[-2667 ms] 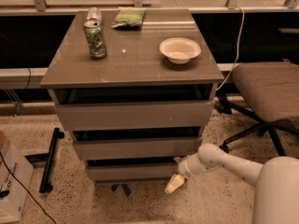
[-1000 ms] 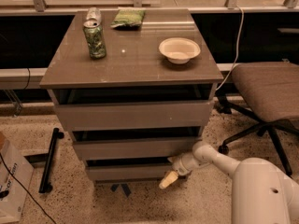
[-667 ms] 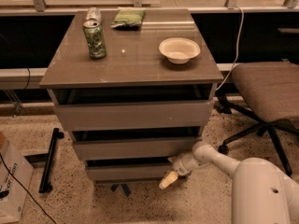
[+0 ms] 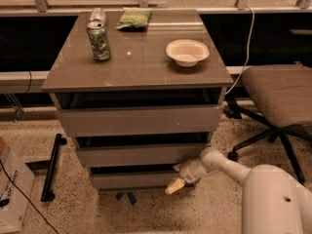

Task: Open bottom drawer

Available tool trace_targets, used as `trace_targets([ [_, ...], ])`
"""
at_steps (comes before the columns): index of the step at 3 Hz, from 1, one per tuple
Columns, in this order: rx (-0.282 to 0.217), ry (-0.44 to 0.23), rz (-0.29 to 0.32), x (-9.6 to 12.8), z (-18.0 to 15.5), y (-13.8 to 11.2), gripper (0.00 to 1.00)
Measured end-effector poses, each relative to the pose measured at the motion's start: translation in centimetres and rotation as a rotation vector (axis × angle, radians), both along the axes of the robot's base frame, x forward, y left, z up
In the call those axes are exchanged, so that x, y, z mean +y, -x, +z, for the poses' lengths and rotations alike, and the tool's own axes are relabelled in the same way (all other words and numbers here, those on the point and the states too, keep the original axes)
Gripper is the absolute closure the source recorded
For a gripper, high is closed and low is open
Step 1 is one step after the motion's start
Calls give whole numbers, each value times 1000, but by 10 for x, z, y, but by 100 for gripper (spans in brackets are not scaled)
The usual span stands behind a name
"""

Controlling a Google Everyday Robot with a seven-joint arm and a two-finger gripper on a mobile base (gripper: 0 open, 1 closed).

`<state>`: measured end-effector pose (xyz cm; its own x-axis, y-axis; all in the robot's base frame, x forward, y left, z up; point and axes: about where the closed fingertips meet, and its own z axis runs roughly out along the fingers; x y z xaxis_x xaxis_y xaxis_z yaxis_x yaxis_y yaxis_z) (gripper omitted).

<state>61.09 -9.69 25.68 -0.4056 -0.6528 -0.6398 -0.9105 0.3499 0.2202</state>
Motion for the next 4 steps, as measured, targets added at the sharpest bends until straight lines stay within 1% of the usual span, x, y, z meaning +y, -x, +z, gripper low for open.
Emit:
trace_targets([
  [1,16,47,-60,-2,-35,-6,42],
  [2,37,126,-155,-4,-92,-16,39],
  [3,21,165,-223,-14,-104,-24,15],
  [4,21,165,-223,-14,-104,-19,0],
])
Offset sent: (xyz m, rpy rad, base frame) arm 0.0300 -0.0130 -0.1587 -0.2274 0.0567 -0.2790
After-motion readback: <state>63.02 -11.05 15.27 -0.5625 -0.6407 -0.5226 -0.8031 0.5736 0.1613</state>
